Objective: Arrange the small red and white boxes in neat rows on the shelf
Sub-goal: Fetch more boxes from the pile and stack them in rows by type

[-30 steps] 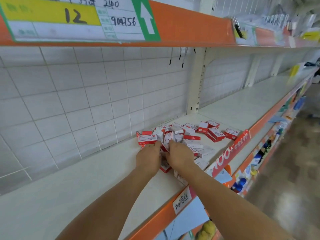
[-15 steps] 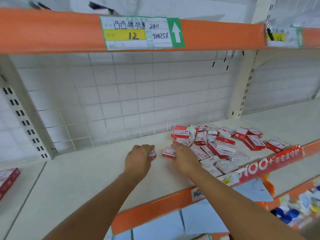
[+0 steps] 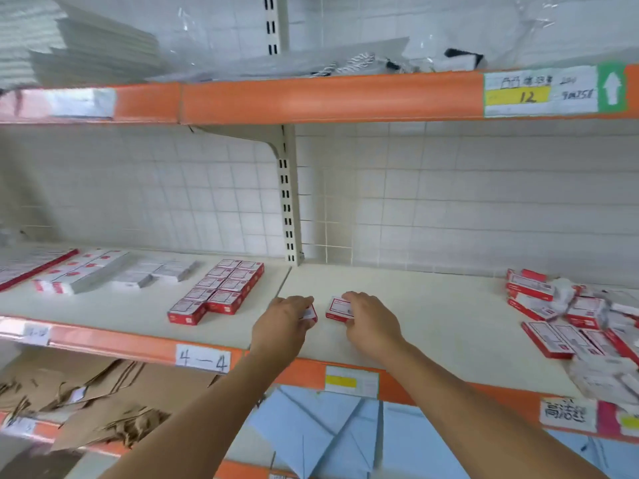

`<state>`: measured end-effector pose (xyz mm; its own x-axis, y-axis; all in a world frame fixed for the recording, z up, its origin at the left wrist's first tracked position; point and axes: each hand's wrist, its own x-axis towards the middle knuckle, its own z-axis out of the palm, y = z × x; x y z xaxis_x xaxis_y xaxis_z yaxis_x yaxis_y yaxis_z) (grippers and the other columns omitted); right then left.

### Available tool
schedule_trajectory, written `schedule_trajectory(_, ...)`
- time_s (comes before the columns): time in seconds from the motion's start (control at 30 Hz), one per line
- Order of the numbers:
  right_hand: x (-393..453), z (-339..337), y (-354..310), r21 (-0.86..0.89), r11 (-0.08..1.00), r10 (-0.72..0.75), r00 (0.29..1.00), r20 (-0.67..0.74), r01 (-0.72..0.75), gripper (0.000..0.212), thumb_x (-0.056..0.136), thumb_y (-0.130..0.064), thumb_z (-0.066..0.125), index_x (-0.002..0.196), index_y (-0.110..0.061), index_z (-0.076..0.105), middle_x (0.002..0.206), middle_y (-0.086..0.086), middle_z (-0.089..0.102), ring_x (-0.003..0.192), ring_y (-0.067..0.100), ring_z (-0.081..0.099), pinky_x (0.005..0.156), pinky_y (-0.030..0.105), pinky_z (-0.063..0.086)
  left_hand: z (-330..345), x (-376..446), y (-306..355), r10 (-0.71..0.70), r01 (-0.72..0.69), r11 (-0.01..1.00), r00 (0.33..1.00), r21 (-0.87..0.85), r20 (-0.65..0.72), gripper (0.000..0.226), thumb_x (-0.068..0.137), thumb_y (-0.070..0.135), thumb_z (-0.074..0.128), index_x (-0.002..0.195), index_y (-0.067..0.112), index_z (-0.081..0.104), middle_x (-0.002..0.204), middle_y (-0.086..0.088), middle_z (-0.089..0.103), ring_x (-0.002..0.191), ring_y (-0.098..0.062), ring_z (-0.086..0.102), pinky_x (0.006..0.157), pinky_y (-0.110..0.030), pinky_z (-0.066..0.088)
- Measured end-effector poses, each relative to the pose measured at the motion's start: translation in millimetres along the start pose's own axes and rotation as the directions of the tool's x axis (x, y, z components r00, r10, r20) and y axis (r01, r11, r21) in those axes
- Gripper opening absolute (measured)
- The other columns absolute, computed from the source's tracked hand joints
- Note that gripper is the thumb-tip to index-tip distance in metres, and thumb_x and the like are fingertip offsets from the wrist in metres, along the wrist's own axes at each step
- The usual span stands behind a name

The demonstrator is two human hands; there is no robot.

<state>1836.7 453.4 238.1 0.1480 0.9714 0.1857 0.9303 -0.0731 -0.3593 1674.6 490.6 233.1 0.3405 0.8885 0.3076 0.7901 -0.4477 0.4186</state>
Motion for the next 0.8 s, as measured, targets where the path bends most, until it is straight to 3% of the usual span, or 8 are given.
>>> schedule_trajectory(0.3, 5.5, 69.2, -165.0, 0.062, 0.976, -0.213, 0.975, 0.066, 0.209, 0.040, 0.089, -0.013, 0.049, 0.128, -0.018, 0.046, 0.125, 0.002, 0.053, 0.115, 0.023, 0.047, 0.086, 0.034, 0.045, -87.8, -75.1, -145.7, -0.169, 0.174, 0.984, 0.981, 0.042, -0.097, 0.042, 0.092, 0.022, 0.057, 0.133, 0.025, 0.052, 0.129, 0.005, 0.058, 0.118, -0.019, 0.044, 0.089, -0.032, 0.045)
schedule_trajectory(0.47, 5.0, 108.0, -254.9, 0.098, 0.944, -0.326, 0.940, 0.105, 0.316, 0.043, 0.089, -0.012, 0.049, 0.132, -0.018, 0.045, 0.131, 0.002, 0.051, 0.121, 0.023, 0.045, 0.090, 0.034, 0.042, -136.8, -117.5, -227.4, -0.251, 0.273, 0.955, 0.953, 0.118, -0.169, 0.042, 0.091, 0.023, 0.058, 0.133, 0.024, 0.052, 0.129, 0.008, 0.058, 0.117, -0.017, 0.045, 0.086, -0.026, 0.037)
schedule_trajectory(0.63, 9.7, 139.2, -336.5, 0.113, 0.893, -0.449, 0.880, 0.156, 0.436, 0.045, 0.090, -0.011, 0.049, 0.134, -0.018, 0.042, 0.126, 0.004, 0.051, 0.116, 0.023, 0.047, 0.085, 0.031, 0.042, -175.0, -156.1, -289.8, -0.385, 0.421, 0.900, 0.890, 0.114, -0.246, 0.037, 0.090, 0.021, 0.059, 0.126, 0.027, 0.056, 0.120, 0.011, 0.061, 0.113, -0.017, 0.048, 0.081, -0.028, 0.041)
schedule_trajectory(0.8, 24.2, 169.9, -409.7, 0.186, 0.855, -0.513, 0.842, 0.169, 0.484, 0.046, 0.089, -0.016, 0.056, 0.133, -0.018, 0.044, 0.127, 0.004, 0.053, 0.116, 0.023, 0.050, 0.082, 0.029, 0.043, -203.6, -174.6, -346.5, -0.455, 0.507, 0.851, 0.842, 0.135, -0.288, 0.037, 0.092, 0.023, 0.056, 0.129, 0.029, 0.054, 0.126, 0.014, 0.058, 0.120, -0.012, 0.045, 0.081, -0.030, 0.045)
